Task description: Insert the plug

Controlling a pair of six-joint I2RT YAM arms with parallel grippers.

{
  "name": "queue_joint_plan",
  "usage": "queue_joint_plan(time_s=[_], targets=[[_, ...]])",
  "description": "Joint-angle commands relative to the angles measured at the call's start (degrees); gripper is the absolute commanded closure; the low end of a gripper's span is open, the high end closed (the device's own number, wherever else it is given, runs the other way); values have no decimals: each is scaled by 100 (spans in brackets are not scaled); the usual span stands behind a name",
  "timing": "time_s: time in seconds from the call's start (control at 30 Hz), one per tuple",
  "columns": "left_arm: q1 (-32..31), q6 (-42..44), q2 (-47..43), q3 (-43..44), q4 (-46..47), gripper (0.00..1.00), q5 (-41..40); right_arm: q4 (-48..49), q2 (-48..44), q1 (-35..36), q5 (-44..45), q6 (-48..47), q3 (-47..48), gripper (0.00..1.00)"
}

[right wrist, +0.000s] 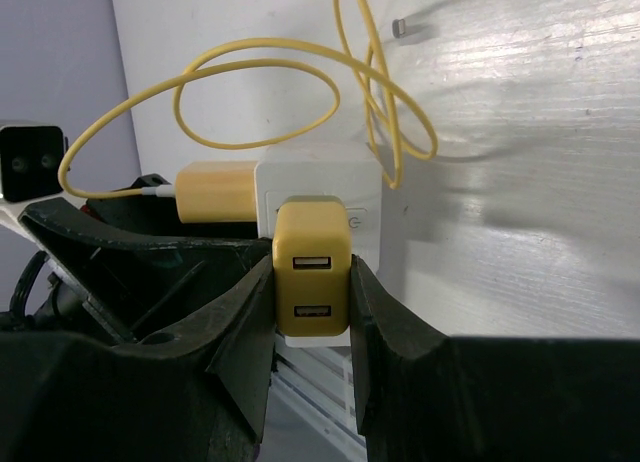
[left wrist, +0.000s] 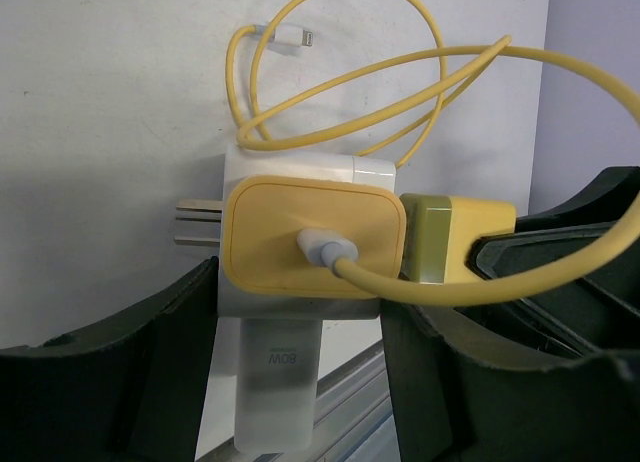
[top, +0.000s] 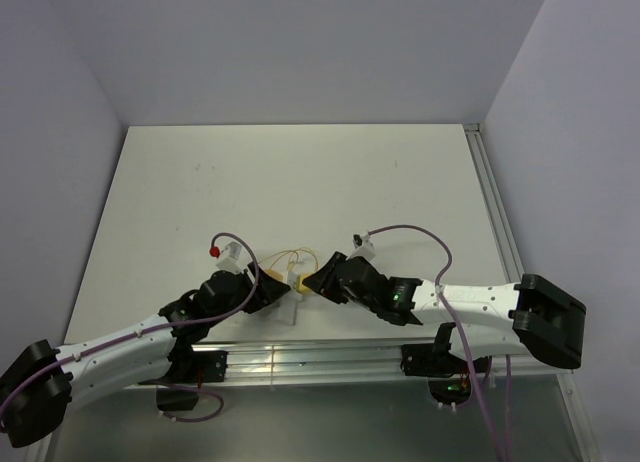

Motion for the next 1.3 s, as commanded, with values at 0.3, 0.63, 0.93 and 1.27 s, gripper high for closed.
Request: queue_joint_plan(time_s=[0.3,0.63,0.93,1.27], targets=[[-23,-116,-87,-40,451,99,149,151,121,92,231,4,211,100],[-23,-151,-26,-102,548,100,237,185,226,92,390,-180,255,100],[-23,-142,141,-93,741,100,422,-165,613,83,-392,-884,904,100],[-23,-133,62,-120,680,100,404,-143,964,-285,-1473,-1508,1082,100]])
